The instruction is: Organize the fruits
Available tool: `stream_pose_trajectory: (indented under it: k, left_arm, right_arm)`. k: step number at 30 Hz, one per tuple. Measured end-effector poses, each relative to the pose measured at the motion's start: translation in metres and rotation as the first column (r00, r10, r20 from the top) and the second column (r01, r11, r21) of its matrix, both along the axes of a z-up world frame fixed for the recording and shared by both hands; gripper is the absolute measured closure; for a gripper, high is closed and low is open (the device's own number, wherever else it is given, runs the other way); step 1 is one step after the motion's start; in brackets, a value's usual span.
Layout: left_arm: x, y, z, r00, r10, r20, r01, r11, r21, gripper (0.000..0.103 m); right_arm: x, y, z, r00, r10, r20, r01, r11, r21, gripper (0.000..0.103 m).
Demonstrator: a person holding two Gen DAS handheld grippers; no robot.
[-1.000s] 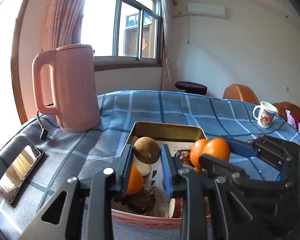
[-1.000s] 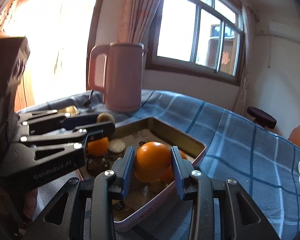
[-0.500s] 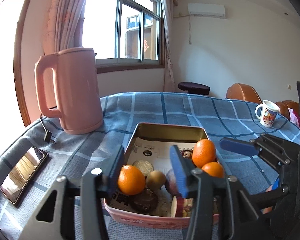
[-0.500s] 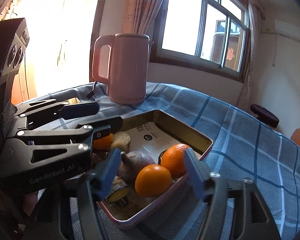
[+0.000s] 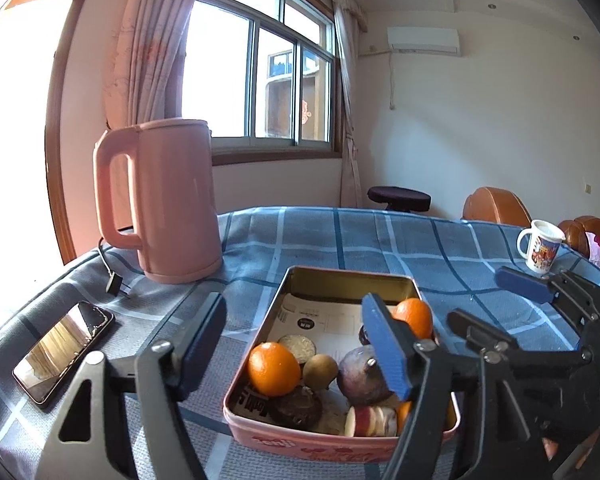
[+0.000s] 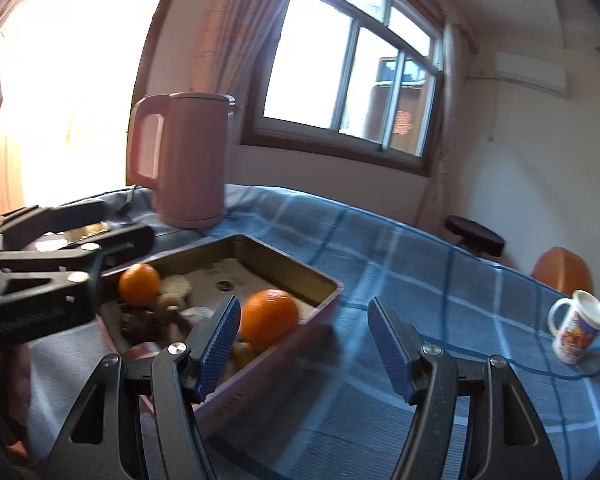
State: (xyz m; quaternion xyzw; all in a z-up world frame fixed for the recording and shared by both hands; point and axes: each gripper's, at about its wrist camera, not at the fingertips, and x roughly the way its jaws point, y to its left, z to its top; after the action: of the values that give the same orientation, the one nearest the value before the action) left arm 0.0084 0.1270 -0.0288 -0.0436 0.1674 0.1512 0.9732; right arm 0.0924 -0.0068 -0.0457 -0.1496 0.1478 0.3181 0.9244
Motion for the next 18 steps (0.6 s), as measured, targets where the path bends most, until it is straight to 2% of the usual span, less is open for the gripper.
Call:
stream_pose_trajectory:
  k: [10,18]
  left_arm:
    - [0.001,-0.011,0.000,1.000,-0.005,0.016,0.004,1.000,0.024,0.026]
    - [0.002,-0.017,0.000,1.000,-0.008,0.024,0.007,0.999,0.045,0.025]
  right_arm:
    - [-0.002,-0.034,0.010,0.995,-0.083,0.059,0.078,0.994,0.081,0.035]
    - [0.000,-0.044,0.011,0.991,-0.119,0.068,0.111,0.987,0.118,0.035]
